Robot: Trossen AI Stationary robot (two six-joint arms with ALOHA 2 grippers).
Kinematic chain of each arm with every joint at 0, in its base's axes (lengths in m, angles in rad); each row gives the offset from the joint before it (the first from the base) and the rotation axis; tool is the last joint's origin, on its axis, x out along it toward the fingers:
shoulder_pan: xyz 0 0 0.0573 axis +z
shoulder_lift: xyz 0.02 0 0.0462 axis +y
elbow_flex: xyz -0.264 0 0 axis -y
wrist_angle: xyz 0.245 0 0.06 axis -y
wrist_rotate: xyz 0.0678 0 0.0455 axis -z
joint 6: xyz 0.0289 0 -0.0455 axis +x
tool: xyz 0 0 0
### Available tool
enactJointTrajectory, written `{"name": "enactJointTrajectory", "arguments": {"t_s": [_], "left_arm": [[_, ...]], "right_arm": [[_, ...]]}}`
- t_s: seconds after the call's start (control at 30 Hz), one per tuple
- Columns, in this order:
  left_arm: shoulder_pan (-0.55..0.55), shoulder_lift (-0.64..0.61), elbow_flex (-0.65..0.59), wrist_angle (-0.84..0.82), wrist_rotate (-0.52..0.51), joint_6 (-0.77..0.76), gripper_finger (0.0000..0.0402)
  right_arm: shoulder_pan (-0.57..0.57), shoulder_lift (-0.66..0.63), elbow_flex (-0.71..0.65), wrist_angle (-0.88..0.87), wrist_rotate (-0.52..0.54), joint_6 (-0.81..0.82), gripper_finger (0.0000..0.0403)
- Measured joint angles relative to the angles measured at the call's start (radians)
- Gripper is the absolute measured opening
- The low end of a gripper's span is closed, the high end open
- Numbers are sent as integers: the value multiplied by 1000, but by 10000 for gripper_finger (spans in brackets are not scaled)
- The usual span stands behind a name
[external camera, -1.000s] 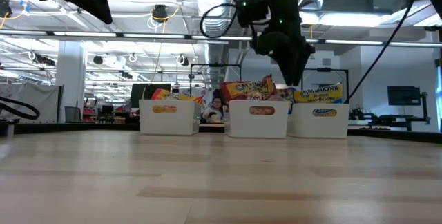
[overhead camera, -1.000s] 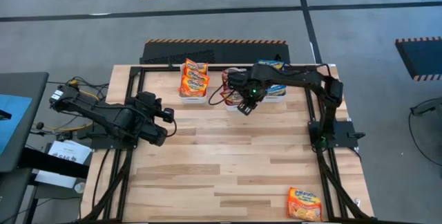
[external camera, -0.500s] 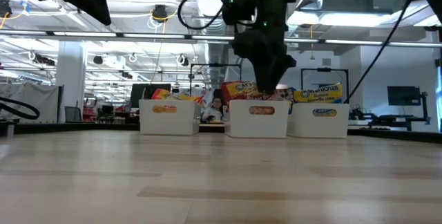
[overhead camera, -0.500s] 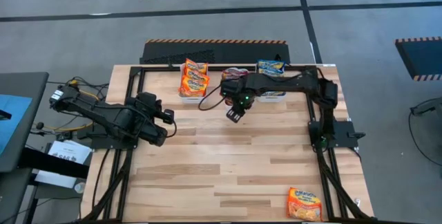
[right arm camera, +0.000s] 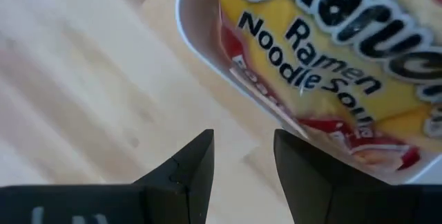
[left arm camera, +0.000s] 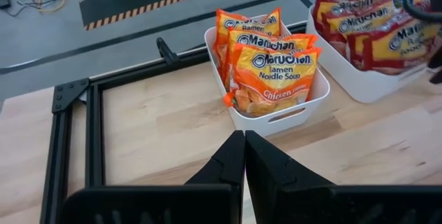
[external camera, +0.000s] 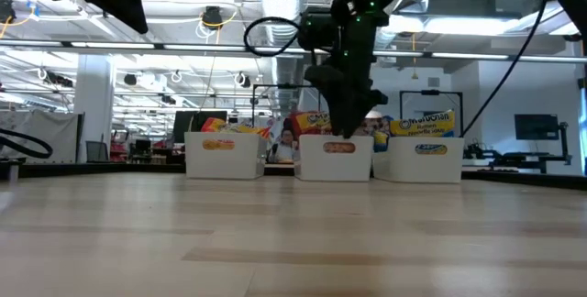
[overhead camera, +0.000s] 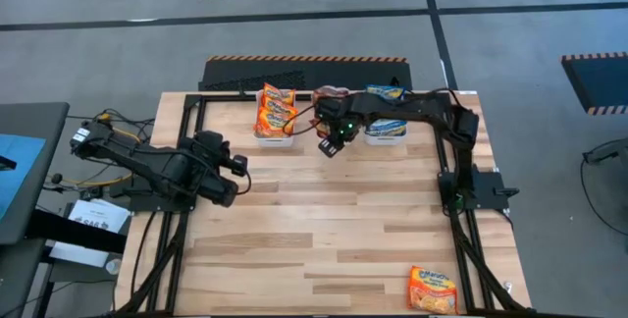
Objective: Sort Maruchan noodles
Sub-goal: Adjust the middle white bin, then put the orange noodle pack into the left white bin
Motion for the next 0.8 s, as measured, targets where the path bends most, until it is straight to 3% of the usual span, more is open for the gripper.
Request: {"name": "enactJointTrajectory", "arguments": {"t_s": [0.33,0.53,0.8], "left_arm": [[10,0,0,0,4,-1,0],[6,-21,0,32,-1,-65,0],[-5,-42,0,94,9,104,0]], "right_arm": [[15,-35,65,-141,-168,-27,175],[88,-143,161,-245,-159,-50,175],[183,-264,165,-256,-154,-53,175]]}}
